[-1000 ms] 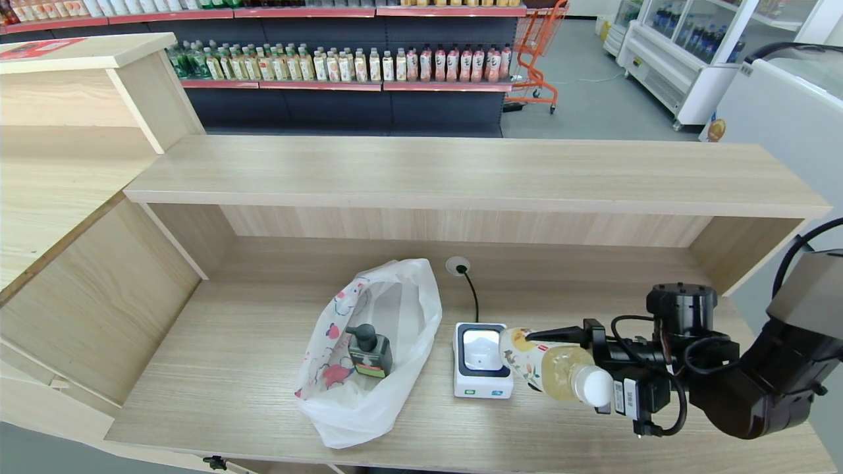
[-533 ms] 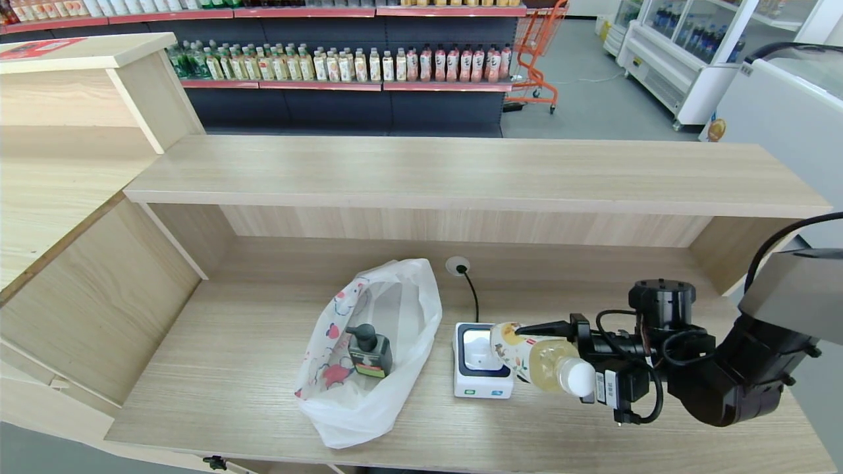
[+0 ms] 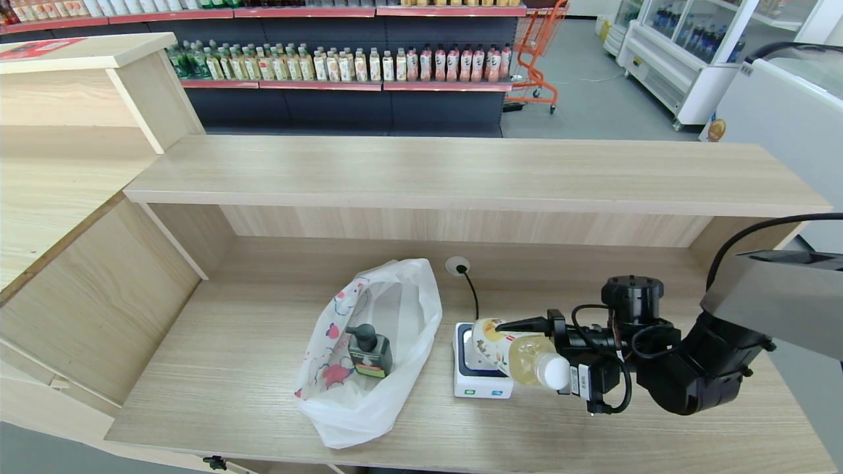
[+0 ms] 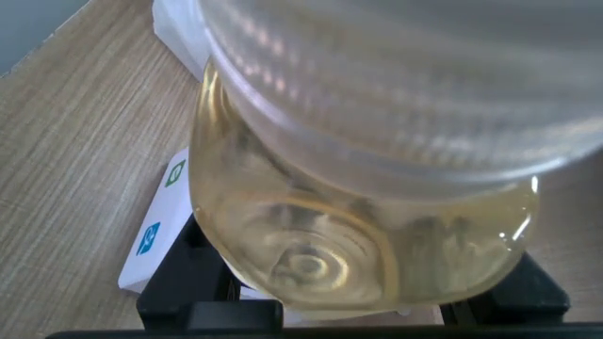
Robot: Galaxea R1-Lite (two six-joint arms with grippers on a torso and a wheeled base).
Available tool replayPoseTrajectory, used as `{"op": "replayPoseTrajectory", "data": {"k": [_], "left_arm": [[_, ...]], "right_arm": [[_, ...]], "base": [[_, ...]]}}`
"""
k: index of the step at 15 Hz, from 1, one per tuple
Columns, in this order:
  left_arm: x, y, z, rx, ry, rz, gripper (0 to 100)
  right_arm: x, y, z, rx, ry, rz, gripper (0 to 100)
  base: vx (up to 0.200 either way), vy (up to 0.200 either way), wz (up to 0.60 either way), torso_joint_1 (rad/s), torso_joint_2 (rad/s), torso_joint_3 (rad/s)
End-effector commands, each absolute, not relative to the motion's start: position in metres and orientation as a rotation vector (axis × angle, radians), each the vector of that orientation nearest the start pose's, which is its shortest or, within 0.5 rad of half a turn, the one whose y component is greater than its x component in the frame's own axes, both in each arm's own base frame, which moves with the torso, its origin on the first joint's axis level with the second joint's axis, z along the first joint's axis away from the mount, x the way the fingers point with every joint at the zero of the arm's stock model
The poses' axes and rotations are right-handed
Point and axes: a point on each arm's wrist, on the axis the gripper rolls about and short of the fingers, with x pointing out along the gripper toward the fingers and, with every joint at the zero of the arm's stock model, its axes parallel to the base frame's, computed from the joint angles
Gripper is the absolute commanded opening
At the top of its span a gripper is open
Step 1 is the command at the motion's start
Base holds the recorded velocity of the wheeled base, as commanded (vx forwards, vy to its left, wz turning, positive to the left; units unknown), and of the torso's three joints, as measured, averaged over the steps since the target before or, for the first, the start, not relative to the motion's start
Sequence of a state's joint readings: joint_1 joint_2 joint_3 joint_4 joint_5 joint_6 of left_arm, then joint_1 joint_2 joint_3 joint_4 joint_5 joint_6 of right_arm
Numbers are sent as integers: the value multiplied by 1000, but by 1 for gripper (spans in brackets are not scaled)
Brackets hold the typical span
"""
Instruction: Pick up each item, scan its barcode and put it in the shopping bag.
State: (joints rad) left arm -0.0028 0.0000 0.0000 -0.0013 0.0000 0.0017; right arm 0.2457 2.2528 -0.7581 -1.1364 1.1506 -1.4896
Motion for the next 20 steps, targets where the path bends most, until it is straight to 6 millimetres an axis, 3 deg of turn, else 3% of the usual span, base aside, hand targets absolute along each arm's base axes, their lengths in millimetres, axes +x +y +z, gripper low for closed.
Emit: {"op": "replayPoseTrajectory", "data": {"k": [1, 5, 11, 14, 18, 20], "left_arm": [[-23, 0, 76, 2, -2, -2, 100], [-23, 0, 76, 2, 0, -2, 100], [-23, 0, 76, 2, -2, -3, 100], [-23, 0, 76, 2, 0, -2, 100], [-23, 0, 76, 2, -2, -3, 100], [-23, 0, 76, 2, -2, -2, 100]], "right_arm": [[352, 114, 24, -1044, -718, 1338, 0], [357, 118, 19, -1035, -718, 1347, 0], [357, 113, 31, -1048, -734, 1323, 0], [352, 105, 46, -1052, -739, 1301, 0], [320, 85, 76, -977, -743, 1331, 0], [303, 68, 104, -910, -717, 1326, 0]], "base": [[0, 0, 0, 0, 0, 0], [0, 0, 0, 0, 0, 0], [0, 0, 0, 0, 0, 0], [0, 0, 0, 0, 0, 0], [0, 0, 0, 0, 0, 0], [0, 0, 0, 0, 0, 0]]}}
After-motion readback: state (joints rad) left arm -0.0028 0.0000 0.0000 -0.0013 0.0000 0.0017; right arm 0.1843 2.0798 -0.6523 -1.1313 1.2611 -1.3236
